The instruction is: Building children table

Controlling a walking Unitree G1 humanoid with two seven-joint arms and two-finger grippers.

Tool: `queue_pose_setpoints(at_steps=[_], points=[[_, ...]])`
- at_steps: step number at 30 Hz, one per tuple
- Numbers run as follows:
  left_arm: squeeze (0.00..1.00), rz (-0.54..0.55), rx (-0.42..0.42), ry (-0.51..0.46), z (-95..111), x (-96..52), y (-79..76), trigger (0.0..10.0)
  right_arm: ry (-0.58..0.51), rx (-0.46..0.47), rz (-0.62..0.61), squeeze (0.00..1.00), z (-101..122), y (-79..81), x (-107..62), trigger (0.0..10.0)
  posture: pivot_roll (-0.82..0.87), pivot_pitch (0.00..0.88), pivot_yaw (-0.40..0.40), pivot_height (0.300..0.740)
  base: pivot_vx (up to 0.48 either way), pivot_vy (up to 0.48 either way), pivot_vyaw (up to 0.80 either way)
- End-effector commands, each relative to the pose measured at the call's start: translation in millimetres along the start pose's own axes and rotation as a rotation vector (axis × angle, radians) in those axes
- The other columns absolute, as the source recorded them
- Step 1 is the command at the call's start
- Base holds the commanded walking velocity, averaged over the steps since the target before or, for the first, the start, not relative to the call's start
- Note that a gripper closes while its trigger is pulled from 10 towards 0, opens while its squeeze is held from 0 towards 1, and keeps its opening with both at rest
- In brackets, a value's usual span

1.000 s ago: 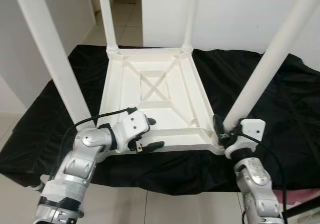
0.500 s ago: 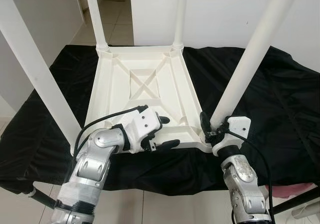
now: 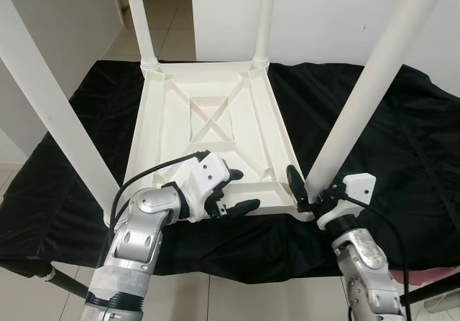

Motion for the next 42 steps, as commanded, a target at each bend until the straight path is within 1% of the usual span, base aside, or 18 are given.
queue_pose_setpoints(at_steps=[1, 6, 8, 12, 13, 14, 15, 16, 17, 18, 19, 25, 27, 31, 36, 37, 38, 42], points=[[0.00, 0.294, 0.000, -0.065, 7.2, -5.6, 28.1, 10.0, -0.006, 0.009, 0.034, 0.00, -1.1, -4.8, -2.2, 10.0, -0.06, 0.000, 0.033, 0.740, 0.000, 0.000, 0.00], [0.00, 0.269, 0.036, -0.038, 3.4, 0.9, 21.3, 10.0, -0.008, -0.027, 0.138, 0.00, 0.4, -18.2, 5.2, 10.0, -0.05, 0.000, 0.017, 0.740, 0.000, 0.000, 0.00], [0.00, 0.260, 0.066, -0.020, -0.7, 4.3, 13.8, 10.0, -0.012, -0.043, 0.195, 0.00, 2.3, -21.3, 10.0, 10.0, -0.04, 0.000, 0.011, 0.740, 0.000, 0.000, 0.00], [0.00, 0.264, 0.087, -0.007, -2.8, 6.6, 9.3, 10.0, -0.017, -0.074, 0.221, 0.00, 4.1, -26.3, 17.7, 10.0, -0.04, 0.000, 0.010, 0.740, 0.000, 0.000, 0.00], [0.00, 0.303, 0.119, 0.011, -8.8, 7.6, 13.2, 10.0, -0.020, -0.070, 0.244, 0.00, 3.8, -25.2, 23.4, 6.9, -0.04, 0.000, -0.009, 0.740, 0.000, 0.000, 0.00], [0.00, 0.317, 0.099, 0.019, -13.8, 8.3, 14.9, 10.0, -0.021, -0.065, 0.258, 0.00, 3.3, -23.2, 25.4, 6.1, -0.04, 0.000, -0.009, 0.740, 0.000, 0.000, 0.00], [0.00, 0.317, 0.099, 0.019, -13.8, 8.3, 14.9, 10.0, -0.021, -0.065, 0.258, 0.00, 3.3, -23.2, 25.4, 6.1, -0.04, 0.000, -0.009, 0.740, 0.000, 0.000, 0.00], [0.00, 0.325, 0.080, 0.023, -17.2, 8.8, 15.9, 10.0, -0.021, -0.062, 0.268, 0.00, 2.9, -21.6, 26.4, 3.7, -0.04, 0.000, -0.009, 0.740, 0.000, 0.000, 0.00], [0.00, 0.321, -0.001, -0.022, -12.6, 11.2, 14.7, 10.0, -0.021, -0.051, 0.322, 0.00, 2.4, -13.7, 28.5, 0.8, -0.05, 0.000, -0.011, 0.740, 0.000, 0.000, 0.00], [0.00, 0.321, -0.001, -0.022, -12.6, 11.2, 14.7, 10.0, -0.021, -0.051, 0.322, 0.00, 2.4, -13.7, 28.5, 0.8, -0.05, 0.000, -0.011, 0.740, 0.000, 0.000, 0.00], [0.00, 0.319, -0.019, -0.038, -9.8, 12.2, 13.8, 10.0, -0.021, -0.047, 0.345, 0.00, 1.9, -10.4, 29.1, 0.0, -0.05, 0.000, -0.014, 0.740, 0.000, 0.000, 0.00], [0.00, 0.287, -0.001, -0.038, -10.4, 16.7, 6.0, 10.0, -0.004, -0.031, 0.401, 0.00, -6.7, 0.0, 28.5, 0.0, -0.04, 0.000, -0.022, 0.740, 0.000, 0.000, 0.00], [0.00, 0.271, -0.029, -0.071, -5.6, 18.6, 3.7, 10.0, 0.008, -0.038, 0.357, 0.00, -11.9, 1.9, 31.1, 0.0, -0.04, 0.000, -0.029, 0.740, 0.000, 0.000, 0.00], [0.00, 0.321, 0.006, -0.081, -2.1, 21.7, 13.3, 10.0, 0.043, 0.001, 0.312, 0.00, -22.7, 13.7, 33.9, 0.0, -0.04, 0.000, -0.044, 0.740, 0.000, 0.000, 0.00], [0.00, 0.283, -0.025, -0.105, 2.6, 22.2, 12.5, 10.0, 0.076, 0.005, 0.218, 0.00, -27.3, 13.9, 36.4, 0.0, -0.04, 0.000, -0.042, 0.740, 0.000, 0.000, 0.00], [0.00, 0.280, -0.022, -0.105, 3.2, 22.1, 13.0, 10.0, 0.102, 0.013, 0.177, 0.00, -30.2, 13.7, 36.8, 2.4, -0.04, 0.000, -0.042, 0.740, 0.000, 0.000, 0.00], [0.00, 0.282, -0.002, -0.106, 4.5, 21.1, 14.6, 10.0, 0.121, 0.022, 0.116, 0.00, -31.7, 14.0, 36.8, 10.0, -0.03, 0.000, -0.037, 0.740, 0.000, 0.000, 0.00], [0.00, 0.285, 0.011, -0.106, 5.3, 20.4, 16.2, 10.0, 0.141, 0.031, 0.067, 0.00, -33.7, 13.6, 36.5, 10.0, -0.03, 0.000, -0.037, 0.740, 0.000, 0.000, 0.00]])
Point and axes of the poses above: a point about 5 cm out from each wrist's last joint towards the gripper, its own x axis pointing out of the wrist towards the gripper, its own z axis along the axis of the wrist's last joint, y = z × x, the point moved 5 cm from there along x, pointing out of the wrist towards the gripper, and after that the axes turned 14 degrees about -x, right-handed, at the moved point
